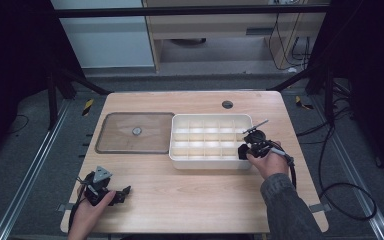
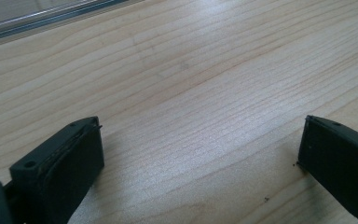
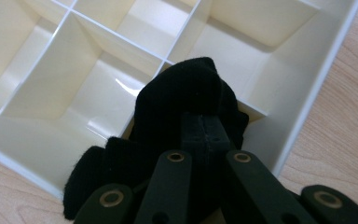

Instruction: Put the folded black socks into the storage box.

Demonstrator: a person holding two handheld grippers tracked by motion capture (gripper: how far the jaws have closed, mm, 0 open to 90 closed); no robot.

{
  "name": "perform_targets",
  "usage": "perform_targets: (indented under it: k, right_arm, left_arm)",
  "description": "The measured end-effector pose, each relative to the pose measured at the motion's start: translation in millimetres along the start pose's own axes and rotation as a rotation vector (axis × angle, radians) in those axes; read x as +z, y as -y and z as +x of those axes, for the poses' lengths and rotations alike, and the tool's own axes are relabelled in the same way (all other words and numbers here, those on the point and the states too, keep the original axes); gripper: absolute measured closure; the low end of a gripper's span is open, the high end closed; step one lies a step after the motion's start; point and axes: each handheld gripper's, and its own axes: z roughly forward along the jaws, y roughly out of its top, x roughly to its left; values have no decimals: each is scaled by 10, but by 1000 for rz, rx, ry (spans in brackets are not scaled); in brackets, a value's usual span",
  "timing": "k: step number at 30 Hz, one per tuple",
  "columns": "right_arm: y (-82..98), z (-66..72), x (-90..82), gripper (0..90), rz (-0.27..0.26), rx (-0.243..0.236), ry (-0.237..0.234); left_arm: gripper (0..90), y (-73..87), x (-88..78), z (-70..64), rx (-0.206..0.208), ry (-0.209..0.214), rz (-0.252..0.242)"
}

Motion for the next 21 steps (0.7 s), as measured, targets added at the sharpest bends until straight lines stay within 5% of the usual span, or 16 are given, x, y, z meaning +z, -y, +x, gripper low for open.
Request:
perform_targets:
  k: [21]
  right_arm:
    - [-24,21,42,900,28,-16,14]
  left_arm:
    - [0,1,0,-2,-1,-1,0]
